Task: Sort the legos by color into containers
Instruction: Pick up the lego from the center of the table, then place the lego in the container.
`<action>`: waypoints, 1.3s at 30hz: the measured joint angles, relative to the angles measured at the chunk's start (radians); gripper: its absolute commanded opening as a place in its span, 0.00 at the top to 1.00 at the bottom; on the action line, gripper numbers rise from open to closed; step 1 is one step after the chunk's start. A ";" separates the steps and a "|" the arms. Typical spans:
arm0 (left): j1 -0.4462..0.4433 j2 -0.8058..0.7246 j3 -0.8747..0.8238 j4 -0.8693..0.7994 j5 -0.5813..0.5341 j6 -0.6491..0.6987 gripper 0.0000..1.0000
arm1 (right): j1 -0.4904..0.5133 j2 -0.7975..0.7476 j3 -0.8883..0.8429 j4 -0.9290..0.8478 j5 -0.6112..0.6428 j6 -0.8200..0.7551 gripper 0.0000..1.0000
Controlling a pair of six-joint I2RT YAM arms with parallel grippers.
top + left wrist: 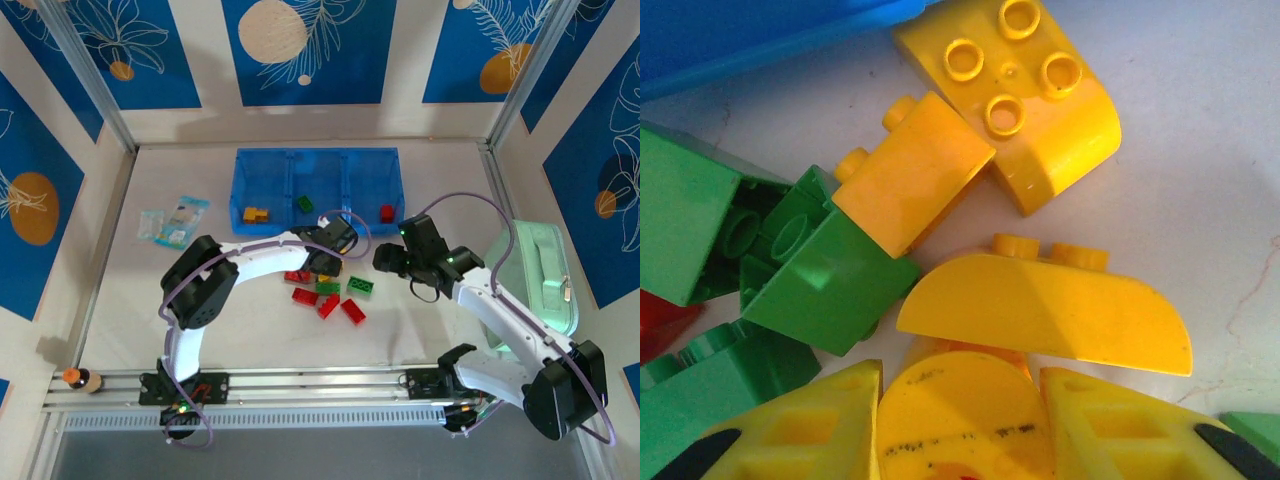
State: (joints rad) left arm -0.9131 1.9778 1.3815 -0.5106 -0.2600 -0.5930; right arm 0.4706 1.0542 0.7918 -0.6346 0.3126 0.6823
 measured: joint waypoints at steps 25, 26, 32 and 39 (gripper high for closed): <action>0.537 -0.219 0.155 -0.105 0.035 0.206 0.68 | 0.095 -0.068 -0.038 -0.035 -0.008 0.035 0.22; 0.544 -0.192 0.182 -0.106 0.039 0.216 0.66 | 0.106 -0.071 -0.042 -0.043 -0.006 0.039 0.22; 0.549 -0.112 0.258 -0.139 0.066 0.263 0.28 | 0.151 -0.089 -0.048 -0.074 0.000 0.052 0.19; 0.541 -0.191 0.261 -0.159 0.081 0.264 0.27 | 0.196 -0.091 -0.062 -0.091 0.002 0.055 0.18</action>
State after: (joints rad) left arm -0.3721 1.7866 1.6421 -0.6701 -0.1791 -0.3294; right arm 0.6670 0.9634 0.7296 -0.7258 0.3141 0.7376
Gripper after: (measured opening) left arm 0.725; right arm 0.817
